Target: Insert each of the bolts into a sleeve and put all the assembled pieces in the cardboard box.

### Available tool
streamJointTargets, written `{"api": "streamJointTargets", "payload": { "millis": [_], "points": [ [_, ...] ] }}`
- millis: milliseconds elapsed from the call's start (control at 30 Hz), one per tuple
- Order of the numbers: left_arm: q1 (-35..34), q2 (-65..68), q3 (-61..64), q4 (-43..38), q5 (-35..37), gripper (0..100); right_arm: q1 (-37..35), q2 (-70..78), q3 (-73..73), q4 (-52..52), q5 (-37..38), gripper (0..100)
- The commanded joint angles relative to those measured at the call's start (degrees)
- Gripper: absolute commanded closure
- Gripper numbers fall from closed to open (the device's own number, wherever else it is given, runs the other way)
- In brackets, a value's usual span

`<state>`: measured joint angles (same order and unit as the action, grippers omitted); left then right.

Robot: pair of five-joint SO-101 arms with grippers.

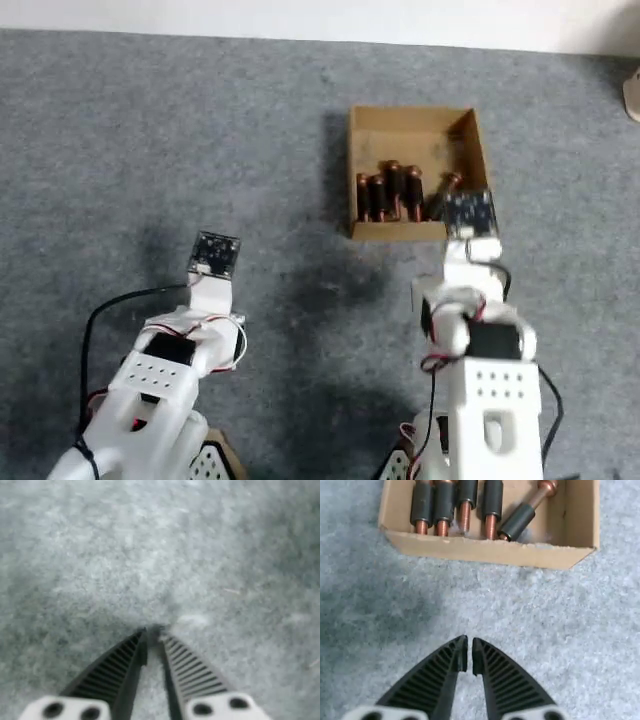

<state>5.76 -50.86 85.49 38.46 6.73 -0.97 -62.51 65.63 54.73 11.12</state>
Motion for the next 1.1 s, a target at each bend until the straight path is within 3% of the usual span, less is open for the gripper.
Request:
{"api": "streamJointTargets", "payload": {
  "millis": [0,500,667,767,900,1067],
  "points": [
    [0.66,-0.57,0.13,-0.18,-0.18,97,0.84,-8.75,3.74,0.13,-0.18,99.3],
    [-4.62,-0.66,-0.57,2.37,0.09,99,3.47,-43.91,34.95,-5.32,-0.18,99.3],
    [-4.62,-0.66,-0.57,2.37,0.09,99,9.1,-40.22,38.46,-4.88,-0.18,99.3],
    [-4.62,-0.66,-0.57,2.37,0.09,99,9.98,-40.22,38.46,0.4,-0.18,99.3],
    [-4.62,-0.66,-0.57,2.37,0.09,99,9.98,-40.66,38.37,14.9,-0.26,99.3],
    [-4.62,-0.57,-0.57,2.37,0.09,99,9.89,-42.59,38.46,16.84,-0.26,99.3]
  ]
}}
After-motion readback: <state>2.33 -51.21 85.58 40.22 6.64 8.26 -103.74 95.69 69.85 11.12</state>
